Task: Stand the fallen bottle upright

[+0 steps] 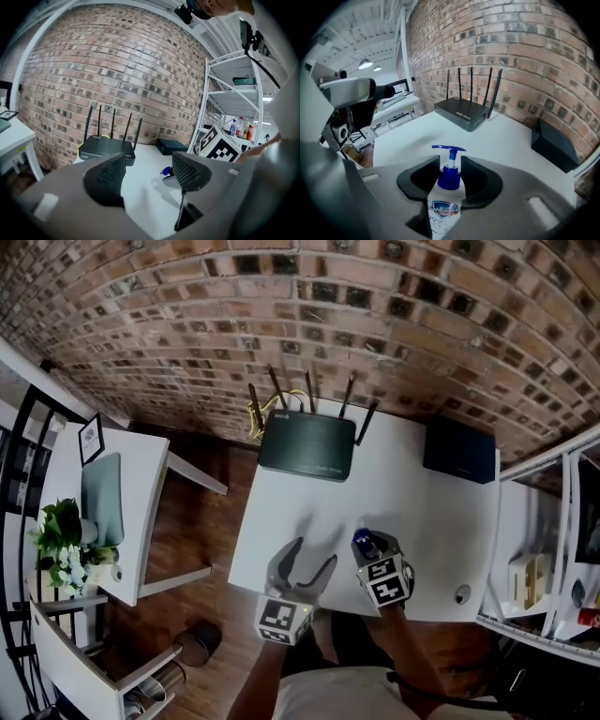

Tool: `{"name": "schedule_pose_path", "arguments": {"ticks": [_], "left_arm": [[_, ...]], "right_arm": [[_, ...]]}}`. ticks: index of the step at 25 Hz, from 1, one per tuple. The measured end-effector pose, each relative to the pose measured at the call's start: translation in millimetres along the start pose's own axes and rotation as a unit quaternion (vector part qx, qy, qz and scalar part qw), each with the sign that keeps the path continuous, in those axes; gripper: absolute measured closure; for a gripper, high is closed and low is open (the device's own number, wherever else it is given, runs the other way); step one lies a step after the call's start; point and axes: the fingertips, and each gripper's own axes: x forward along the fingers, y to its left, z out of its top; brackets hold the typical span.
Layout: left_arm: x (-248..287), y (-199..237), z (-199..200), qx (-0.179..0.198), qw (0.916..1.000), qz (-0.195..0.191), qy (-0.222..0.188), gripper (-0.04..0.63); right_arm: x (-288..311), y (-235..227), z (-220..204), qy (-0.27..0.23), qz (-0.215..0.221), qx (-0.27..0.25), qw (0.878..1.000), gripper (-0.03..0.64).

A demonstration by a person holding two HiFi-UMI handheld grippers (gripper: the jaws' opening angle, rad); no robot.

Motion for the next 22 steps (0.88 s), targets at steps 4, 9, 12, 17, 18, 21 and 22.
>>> {"name": "schedule_pose_path", "arguments": {"ticks": [4, 9, 12, 17, 18, 21, 22], "left_arm": [[-5.1, -15.3, 1.2, 0.000, 0.9999, -0.015, 0.001, 0.264], [-13.3, -35.0, 0.0, 0.004, 0.9995, -0.031, 0.003, 0.264], [-18.2, -46.7, -3.6, 0.008, 0.9991, -0.042, 0.007, 0.264], [-24.2, -61.4, -5.9, 0.018, 0.9982, -0.056, 0.007, 0.264], [-25.8, -64.0, -6.2, 0.020, 0.9980, -0.059, 0.007, 0.264], [-31.7, -72.7, -9.1, 0.024, 0.9973, -0.069, 0.008, 0.264], [-33.7, -76.0, -10.7, 0.024, 0.9970, -0.072, 0.009, 0.264]], "right_arm": [[-23.3, -8.3, -0.2, -0.040, -0.033, 0.027, 0.998, 0.489], [-51.8, -14.6, -6.9, -0.082, -0.076, 0.053, 0.992, 0.489], [-65.6, -15.2, -14.2, -0.101, -0.098, 0.066, 0.988, 0.488], [-83.4, -11.3, -26.5, -0.129, -0.129, 0.075, 0.980, 0.488], [-86.5, -9.4, -29.3, -0.133, -0.134, 0.074, 0.979, 0.488], [-94.6, -3.4, -37.9, -0.141, -0.151, 0.076, 0.975, 0.488], [-96.7, -1.5, -40.4, -0.145, -0.157, 0.077, 0.974, 0.488]]}}
